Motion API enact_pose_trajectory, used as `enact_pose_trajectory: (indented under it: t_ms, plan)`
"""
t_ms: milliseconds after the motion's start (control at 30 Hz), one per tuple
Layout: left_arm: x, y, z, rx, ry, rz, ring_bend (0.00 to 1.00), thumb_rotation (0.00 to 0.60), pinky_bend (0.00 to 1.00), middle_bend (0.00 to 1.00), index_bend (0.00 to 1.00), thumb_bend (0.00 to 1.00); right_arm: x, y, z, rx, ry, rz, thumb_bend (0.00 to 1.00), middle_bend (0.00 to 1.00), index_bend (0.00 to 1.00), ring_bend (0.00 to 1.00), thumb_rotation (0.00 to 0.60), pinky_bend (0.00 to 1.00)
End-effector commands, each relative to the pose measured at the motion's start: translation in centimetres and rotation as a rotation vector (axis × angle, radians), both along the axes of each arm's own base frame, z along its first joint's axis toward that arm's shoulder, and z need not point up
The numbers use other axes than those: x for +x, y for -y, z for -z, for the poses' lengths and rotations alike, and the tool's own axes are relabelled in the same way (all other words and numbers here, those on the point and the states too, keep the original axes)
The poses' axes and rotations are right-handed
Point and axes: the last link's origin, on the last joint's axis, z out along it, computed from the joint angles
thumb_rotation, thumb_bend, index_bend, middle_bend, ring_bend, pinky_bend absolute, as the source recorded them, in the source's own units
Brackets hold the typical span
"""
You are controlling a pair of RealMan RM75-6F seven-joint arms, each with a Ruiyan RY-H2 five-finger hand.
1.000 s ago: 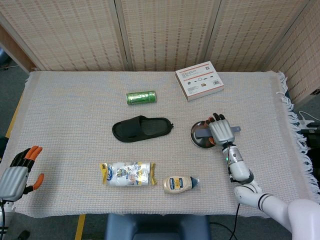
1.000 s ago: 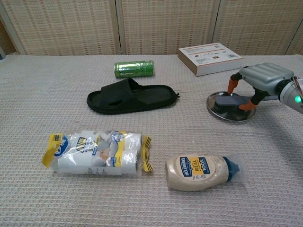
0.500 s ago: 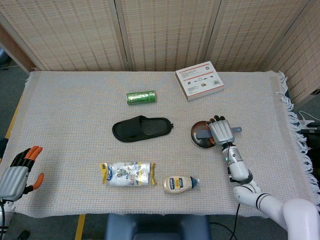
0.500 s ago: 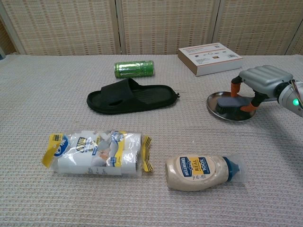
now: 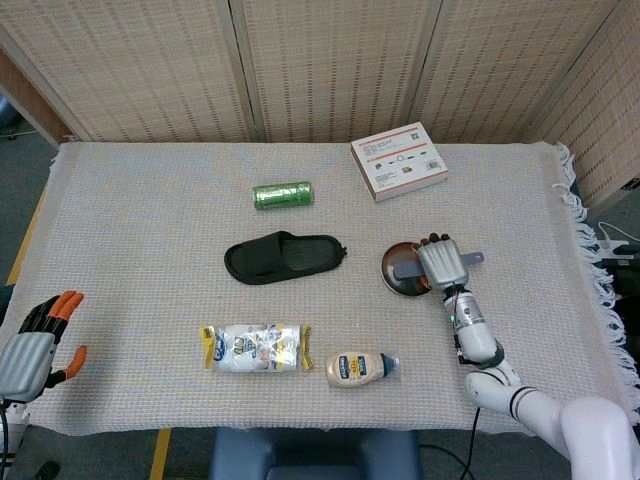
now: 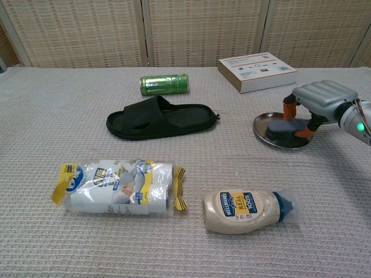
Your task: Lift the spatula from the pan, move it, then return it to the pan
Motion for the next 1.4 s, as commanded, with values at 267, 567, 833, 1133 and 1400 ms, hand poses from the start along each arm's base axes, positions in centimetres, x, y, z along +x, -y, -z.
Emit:
enact_pose_trajectory:
  t_ms: [267,567,833,1133,1400]
  plan:
    - [0.1,0.0,0.0,0.004,0.001,0.002,0.0,0.6,0.09,0.0,0.0,0.46,-0.5,-0.3,0.0,-0.004,-0.015,-0.007,0.18,0.6,0.77,0.49,0.6,0.57]
    - [0.2,0.1,-0.1,0.006,0.002,0.006,0.0,0.6,0.09,0.0,0.0,0.46,-0.2,-0.4,-0.5,-0.03,0.018,-0.036,0.25,0.64,0.82,0.53,0.6,0.6]
    - [0.3,0.2,-0.1,0.005,0.007,0.011,0.0,0.6,0.09,0.0,0.0,0.46,1.6,-0.1,-1.9,-0.102,0.079,-0.115,0.31,0.69,0.91,0.59,0.6,0.67]
    - [0.5,0.2,-0.1,-0.004,0.027,0.016,0.0,0.6,0.1,0.0,0.0,0.46,7.1,2.1,-0.7,-0.172,0.054,-0.229,0.32,0.71,0.93,0.62,0.6,0.69]
    - [0.6,0.2,-0.3,-0.011,0.049,0.025,0.0,0.6,0.1,0.0,0.0,0.46,13.1,4.0,2.7,-0.148,-0.002,-0.3,0.32,0.71,0.93,0.62,0.6,0.69]
